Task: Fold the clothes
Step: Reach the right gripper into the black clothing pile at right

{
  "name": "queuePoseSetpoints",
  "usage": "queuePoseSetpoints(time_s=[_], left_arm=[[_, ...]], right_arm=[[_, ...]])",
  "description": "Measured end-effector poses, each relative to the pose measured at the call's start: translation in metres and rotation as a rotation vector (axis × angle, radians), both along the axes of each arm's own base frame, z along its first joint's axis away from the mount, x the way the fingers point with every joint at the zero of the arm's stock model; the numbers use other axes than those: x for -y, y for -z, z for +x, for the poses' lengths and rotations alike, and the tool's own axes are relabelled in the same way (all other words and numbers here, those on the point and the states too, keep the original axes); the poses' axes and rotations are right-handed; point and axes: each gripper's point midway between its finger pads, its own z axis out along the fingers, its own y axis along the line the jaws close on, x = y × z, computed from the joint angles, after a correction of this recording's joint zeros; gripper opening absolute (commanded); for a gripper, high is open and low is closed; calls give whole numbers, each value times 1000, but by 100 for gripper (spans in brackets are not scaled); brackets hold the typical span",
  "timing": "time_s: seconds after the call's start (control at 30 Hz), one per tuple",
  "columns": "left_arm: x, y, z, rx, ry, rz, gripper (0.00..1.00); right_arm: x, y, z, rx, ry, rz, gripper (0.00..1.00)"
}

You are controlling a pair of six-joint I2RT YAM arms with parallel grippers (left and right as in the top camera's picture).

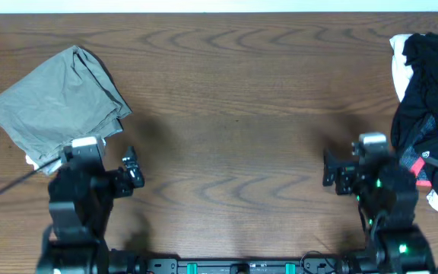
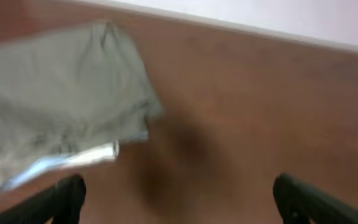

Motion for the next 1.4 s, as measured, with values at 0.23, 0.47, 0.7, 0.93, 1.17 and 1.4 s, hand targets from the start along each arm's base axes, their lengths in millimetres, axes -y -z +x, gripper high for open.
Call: queuePoseSetpoints(time_s=[0.23,0.47,0.7,0.93,1.17,1.4], left_arm=[[6,-5,5,-174,29,-24,98],[19,1,7,-207,89,-71,98],[22,1,7,-206,103,-82,98],[23,1,7,-205,105,-83,98],[23,1,7,-205,105,-83,98],[23,1,7,-205,105,-83,98]], right_arm=[[-11,-23,28,-72,-42,23,99],[26,-29,48,-95,129,14,98],[161,-47,52,-140,592,29,97],[265,11,6,-318,955,104,94],[311,56,-20,-373,1111,245,76],[312,102,-18,-466,1104,337,70]])
